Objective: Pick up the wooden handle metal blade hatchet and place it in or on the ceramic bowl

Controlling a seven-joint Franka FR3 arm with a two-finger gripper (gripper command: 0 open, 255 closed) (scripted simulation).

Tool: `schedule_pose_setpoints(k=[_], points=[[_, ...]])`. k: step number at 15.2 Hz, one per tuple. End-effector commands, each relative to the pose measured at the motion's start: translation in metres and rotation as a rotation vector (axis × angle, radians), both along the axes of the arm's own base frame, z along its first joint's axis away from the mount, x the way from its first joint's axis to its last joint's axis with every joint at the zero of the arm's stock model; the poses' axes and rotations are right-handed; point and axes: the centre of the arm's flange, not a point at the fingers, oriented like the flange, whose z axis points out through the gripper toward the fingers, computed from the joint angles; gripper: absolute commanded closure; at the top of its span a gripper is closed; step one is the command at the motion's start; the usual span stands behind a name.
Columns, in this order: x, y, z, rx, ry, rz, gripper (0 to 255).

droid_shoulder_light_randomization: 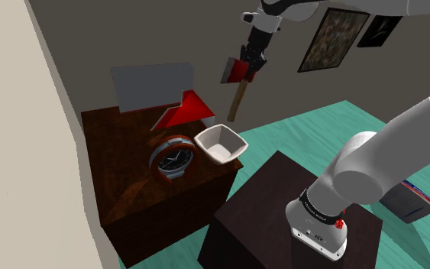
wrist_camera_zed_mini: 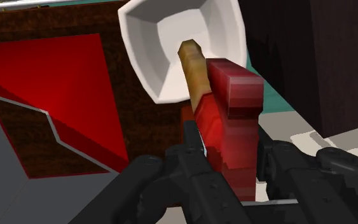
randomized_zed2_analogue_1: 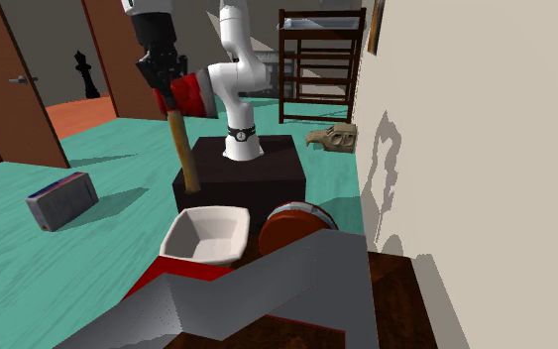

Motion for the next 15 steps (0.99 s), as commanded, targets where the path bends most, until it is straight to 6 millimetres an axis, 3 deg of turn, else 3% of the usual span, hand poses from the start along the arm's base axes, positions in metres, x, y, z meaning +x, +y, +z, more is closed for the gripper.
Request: schedule_pose_setpoints(k=[1,15], points=[[0.001,0.000,-0.011,0.000,-0.001,0.000,255],[0.001,0.000,-0.085,0.000,-0.001,0.000,255]])
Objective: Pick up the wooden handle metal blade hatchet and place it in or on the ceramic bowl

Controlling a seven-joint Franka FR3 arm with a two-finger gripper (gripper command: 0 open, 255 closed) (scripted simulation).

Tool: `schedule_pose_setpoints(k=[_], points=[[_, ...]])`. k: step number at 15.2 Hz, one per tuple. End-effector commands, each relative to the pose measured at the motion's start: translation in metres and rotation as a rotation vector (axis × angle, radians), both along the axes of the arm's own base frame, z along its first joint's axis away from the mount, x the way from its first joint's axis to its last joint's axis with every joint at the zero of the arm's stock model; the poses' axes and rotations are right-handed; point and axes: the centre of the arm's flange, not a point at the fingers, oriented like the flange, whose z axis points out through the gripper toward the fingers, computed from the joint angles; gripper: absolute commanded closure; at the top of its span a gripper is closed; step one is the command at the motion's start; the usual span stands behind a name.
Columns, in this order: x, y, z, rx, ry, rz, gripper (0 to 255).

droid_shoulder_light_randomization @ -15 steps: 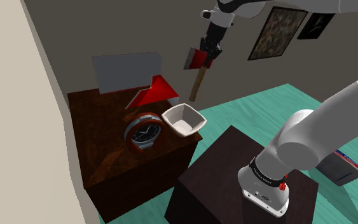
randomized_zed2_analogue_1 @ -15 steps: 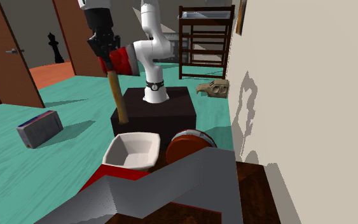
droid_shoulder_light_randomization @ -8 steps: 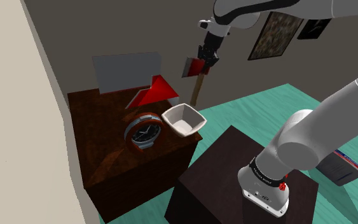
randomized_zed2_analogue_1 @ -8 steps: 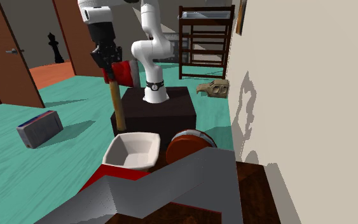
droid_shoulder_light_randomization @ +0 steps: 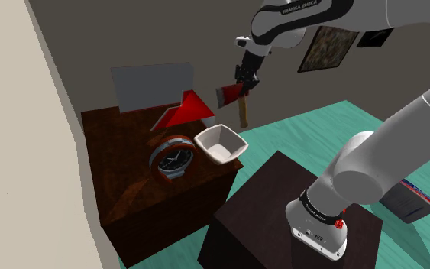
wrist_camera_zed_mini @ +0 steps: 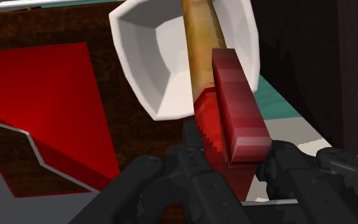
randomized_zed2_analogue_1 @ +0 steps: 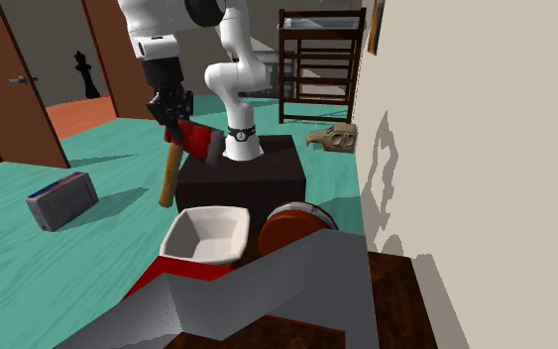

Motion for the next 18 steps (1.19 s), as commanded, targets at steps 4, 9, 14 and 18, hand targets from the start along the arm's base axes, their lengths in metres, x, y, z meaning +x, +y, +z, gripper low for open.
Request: schedule_pose_setpoints(k=[4,9,14,18], points=[[-0.001,-0.001,-0.027,0.000,-0.001,0.000,255],[-0.001,-0.001,-0.053,0.000,-0.001,0.000,255],[-0.001,-0.001,-0.057,0.000,-0.001,0.000,255],[-0.001,-0.001,-0.057,0.000,-0.001,0.000,0]])
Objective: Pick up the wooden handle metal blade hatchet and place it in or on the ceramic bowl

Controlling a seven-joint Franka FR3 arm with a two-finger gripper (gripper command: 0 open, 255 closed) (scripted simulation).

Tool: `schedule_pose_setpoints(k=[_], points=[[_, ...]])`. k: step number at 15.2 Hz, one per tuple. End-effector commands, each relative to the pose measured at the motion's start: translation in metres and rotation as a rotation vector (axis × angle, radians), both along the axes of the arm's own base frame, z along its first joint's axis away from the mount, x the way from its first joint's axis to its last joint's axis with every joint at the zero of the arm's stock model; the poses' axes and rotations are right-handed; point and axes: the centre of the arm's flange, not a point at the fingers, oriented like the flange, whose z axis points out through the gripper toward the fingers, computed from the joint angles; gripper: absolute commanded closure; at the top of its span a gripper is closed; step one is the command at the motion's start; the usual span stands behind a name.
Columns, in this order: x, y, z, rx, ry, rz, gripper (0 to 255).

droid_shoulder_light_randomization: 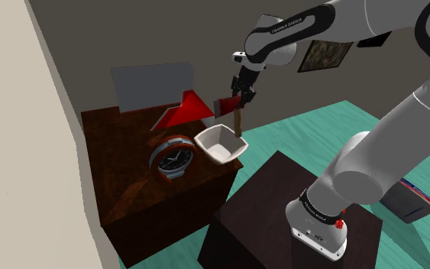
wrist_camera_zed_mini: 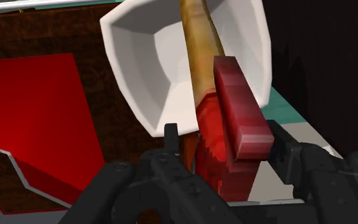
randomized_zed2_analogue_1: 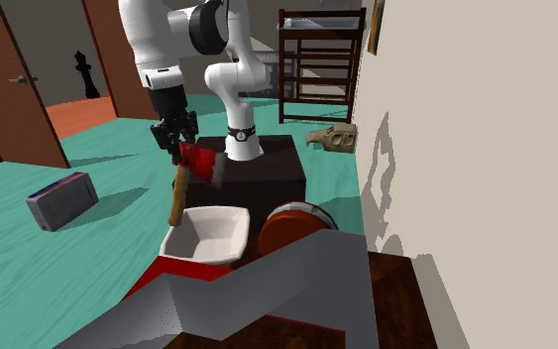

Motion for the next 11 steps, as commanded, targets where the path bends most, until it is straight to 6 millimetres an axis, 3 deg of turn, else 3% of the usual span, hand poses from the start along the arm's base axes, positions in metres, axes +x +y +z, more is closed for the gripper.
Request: schedule_pose_setpoints(k=[1,5,9,11], points=[[0.000,0.000,0.000,0.000,0.000,0.000,0],[0.000,0.000,0.000,0.000,0.000,0.000,0],[-0.003,-0.006,0.050,0.000,0.000,0.000,0],[-0.003,-0.006,0.050,0.000,0.000,0.000,0]])
